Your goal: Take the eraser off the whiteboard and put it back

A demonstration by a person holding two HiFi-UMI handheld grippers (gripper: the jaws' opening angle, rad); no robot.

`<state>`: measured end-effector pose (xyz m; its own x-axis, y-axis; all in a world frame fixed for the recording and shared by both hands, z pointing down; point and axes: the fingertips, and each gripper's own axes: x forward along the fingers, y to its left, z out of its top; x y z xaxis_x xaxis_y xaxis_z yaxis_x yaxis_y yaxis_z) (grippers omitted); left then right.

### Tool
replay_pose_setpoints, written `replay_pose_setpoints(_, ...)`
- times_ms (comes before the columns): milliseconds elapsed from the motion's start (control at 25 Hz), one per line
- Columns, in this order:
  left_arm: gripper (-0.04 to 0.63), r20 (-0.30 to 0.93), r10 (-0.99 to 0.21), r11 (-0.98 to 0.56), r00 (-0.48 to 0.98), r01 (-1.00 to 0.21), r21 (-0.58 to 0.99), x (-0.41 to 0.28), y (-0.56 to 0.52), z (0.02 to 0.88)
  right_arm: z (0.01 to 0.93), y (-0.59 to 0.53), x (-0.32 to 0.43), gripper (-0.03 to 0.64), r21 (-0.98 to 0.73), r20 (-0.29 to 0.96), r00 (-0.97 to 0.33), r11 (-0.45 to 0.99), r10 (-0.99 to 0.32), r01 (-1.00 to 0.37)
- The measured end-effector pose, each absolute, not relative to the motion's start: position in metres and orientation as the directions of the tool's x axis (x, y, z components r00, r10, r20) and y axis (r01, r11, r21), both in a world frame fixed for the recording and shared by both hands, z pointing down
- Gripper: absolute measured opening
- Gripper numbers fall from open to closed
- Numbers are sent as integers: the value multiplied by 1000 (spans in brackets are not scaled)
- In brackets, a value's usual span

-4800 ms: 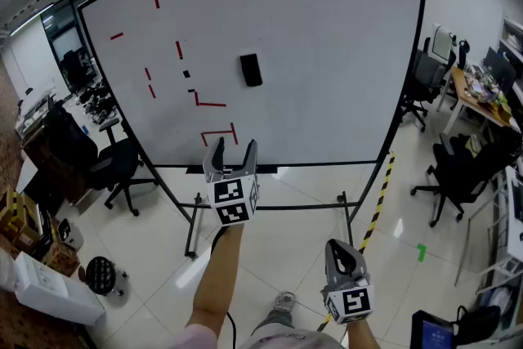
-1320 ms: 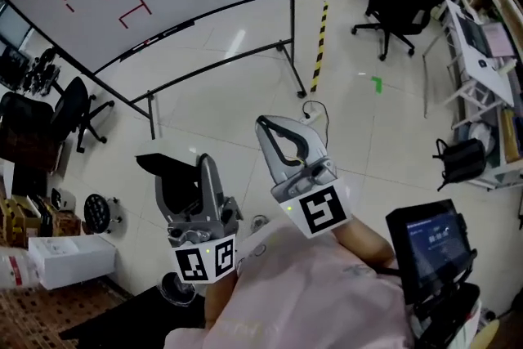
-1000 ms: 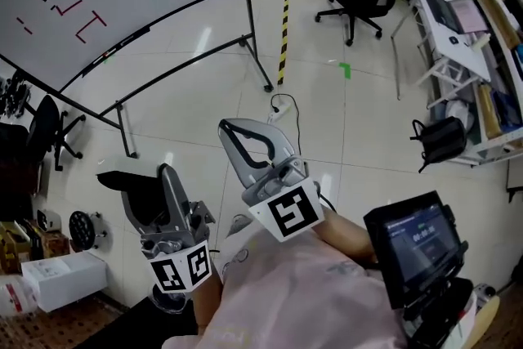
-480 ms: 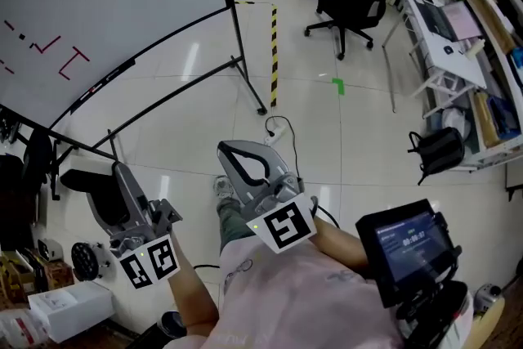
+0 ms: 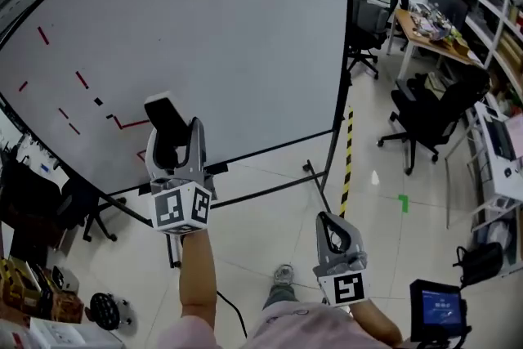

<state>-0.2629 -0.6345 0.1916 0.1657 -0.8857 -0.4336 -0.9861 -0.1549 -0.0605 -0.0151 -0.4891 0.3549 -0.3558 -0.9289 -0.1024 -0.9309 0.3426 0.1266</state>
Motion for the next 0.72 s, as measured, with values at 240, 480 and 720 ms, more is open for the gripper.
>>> replay_pose_setpoints(240,295,-349,-936,-13,47,-995,-99,-315,-801,192,370,-581,-16,3,197,12,-262,259,-965,-945)
replay_pose_setpoints(480,295,-284,-959,14,11,-996,-87,-336,-848,220,372,-624,-23,3,243,33,-267,267,-963,-933)
replay_pose_setpoints(720,295,-366,-931,45,6,-990,-130,-338,-855,225,382,-636,-32,3,236,56,-304,309,-951,-922)
